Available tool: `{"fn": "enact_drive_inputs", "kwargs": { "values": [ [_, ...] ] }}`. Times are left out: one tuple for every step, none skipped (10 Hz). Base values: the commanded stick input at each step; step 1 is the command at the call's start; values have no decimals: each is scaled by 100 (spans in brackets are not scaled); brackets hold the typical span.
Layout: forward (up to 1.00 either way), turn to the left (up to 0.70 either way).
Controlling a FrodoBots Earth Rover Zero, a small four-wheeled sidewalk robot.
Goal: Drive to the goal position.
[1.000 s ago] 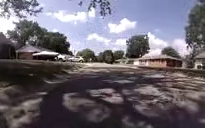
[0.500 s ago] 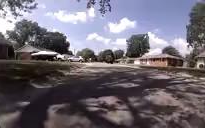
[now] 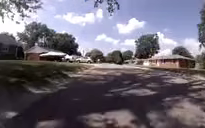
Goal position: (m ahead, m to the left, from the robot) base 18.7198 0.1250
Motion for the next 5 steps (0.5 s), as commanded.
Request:
{"fn": "enact_drive_inputs", "kwargs": {
  "values": [
    [74, 0],
    [92, 2],
    [99, 2],
    [99, 1],
    [99, 1]
  ]
}}
